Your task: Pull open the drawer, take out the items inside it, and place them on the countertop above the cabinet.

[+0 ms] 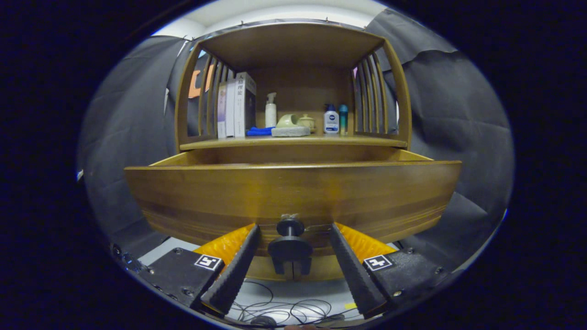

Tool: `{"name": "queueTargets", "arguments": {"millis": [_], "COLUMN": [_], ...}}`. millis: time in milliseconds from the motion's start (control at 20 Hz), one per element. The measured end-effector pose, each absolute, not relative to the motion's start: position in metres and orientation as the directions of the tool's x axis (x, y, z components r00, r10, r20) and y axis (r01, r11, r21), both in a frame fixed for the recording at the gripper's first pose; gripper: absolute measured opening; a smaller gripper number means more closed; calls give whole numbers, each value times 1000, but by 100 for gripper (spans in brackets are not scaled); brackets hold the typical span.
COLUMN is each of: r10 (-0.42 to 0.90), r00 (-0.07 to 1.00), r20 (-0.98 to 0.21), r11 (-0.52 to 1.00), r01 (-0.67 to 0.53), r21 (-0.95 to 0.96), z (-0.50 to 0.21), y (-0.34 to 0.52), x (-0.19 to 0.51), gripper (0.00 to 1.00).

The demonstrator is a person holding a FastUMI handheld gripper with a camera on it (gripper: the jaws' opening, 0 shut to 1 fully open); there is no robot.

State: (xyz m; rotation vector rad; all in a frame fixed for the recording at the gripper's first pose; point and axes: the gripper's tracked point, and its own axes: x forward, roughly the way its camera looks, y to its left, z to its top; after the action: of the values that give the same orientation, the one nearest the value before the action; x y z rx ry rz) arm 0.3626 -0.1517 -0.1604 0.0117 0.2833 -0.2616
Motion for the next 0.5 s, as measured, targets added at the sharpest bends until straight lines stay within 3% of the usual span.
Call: {"name": "queueTargets", "arguments": {"millis": [500], "r10": [-255], "r00": [918], "r20": [-305], "r11": [965], "r01": [263], "r21": [-14], "z": [-158], "y": [-158], "x": [395], "gripper": [98]}}
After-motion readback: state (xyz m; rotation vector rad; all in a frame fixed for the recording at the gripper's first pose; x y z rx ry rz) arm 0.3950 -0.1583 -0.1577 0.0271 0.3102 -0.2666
